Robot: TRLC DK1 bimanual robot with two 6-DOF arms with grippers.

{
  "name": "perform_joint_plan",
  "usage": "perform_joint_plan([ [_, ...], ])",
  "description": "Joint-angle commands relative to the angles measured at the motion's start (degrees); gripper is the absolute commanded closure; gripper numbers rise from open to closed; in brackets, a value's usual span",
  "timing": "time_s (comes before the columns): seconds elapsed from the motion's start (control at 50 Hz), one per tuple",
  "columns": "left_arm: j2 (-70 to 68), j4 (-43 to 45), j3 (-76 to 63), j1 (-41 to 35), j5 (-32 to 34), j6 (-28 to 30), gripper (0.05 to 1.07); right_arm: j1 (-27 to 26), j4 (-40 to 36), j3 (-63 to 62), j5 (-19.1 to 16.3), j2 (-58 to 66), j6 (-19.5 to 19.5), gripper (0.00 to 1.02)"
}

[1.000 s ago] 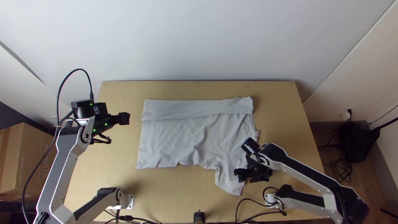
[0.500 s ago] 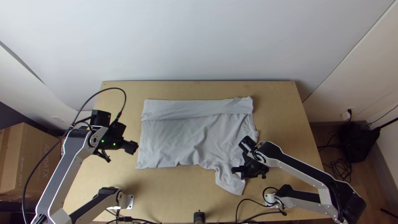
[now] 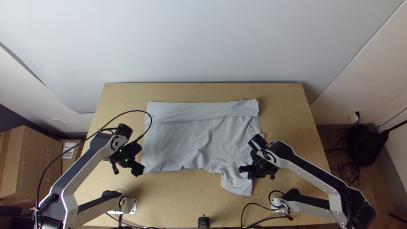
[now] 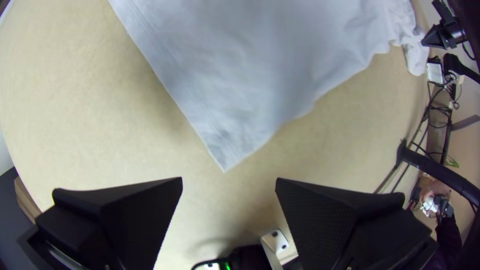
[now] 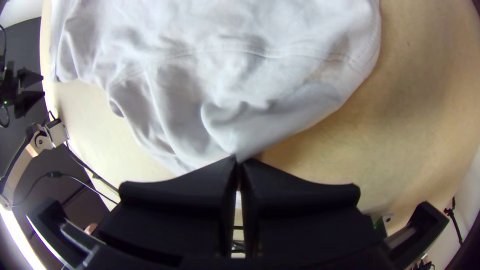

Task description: Fold the t-shirt

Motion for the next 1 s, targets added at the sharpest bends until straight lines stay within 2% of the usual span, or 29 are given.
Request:
perform_joint_plan([
  [0.0,1.79,2.22,-4.05,-0.31,-0.93,-0.89,0.25,-0.72,-1.02,1.19,0.17,-1.06,-0.93,1.0],
  [0.04,2.67,2.84,-4.67,-0.31,-0.93,-1.16,0.32,-0.9,-1.02,1.28,0.17,-1.14,-0.93,1.0],
  [0.12,3.81,4.51,-4.84,-0.31,-0.84,-2.21,0.4,-0.99,-1.19,1.55,0.17,-1.5,-1.02,1.0],
  [0.24,3.9,5.74,-4.58,-0.58,-0.4,-2.48,0.66,-1.78,-1.63,1.63,0.26,-1.85,-1.46,1.0],
  [0.28,3.9,6.09,-4.23,-0.58,-0.14,-2.48,0.72,-1.87,-1.72,1.63,0.17,-1.85,-1.72,1.0],
  [0.86,5.92,8.29,-4.4,-3.12,0.48,-4.06,0.71,-3.01,-2.86,2.95,0.26,-2.64,-2.51,1.0],
  [0.88,5.92,8.9,-4.4,-3.12,0.48,-4.15,0.73,-3.01,-2.95,2.95,0.17,-2.64,-2.51,1.0],
  [0.9,5.92,8.99,-4.49,-3.12,0.56,-4.15,0.8,-3.01,-3.04,3.04,0.26,-2.73,-2.51,1.0],
  [0.94,5.74,9.43,-4.75,-3.39,1.62,-4.06,1.06,-3.19,-3.3,3.22,0.17,-2.73,-2.6,1.0],
  [0.98,5.57,10.22,-4.67,-3.39,1.71,-4.23,1.05,-3.63,-3.66,3.39,0.17,-2.9,-2.86,1.0],
])
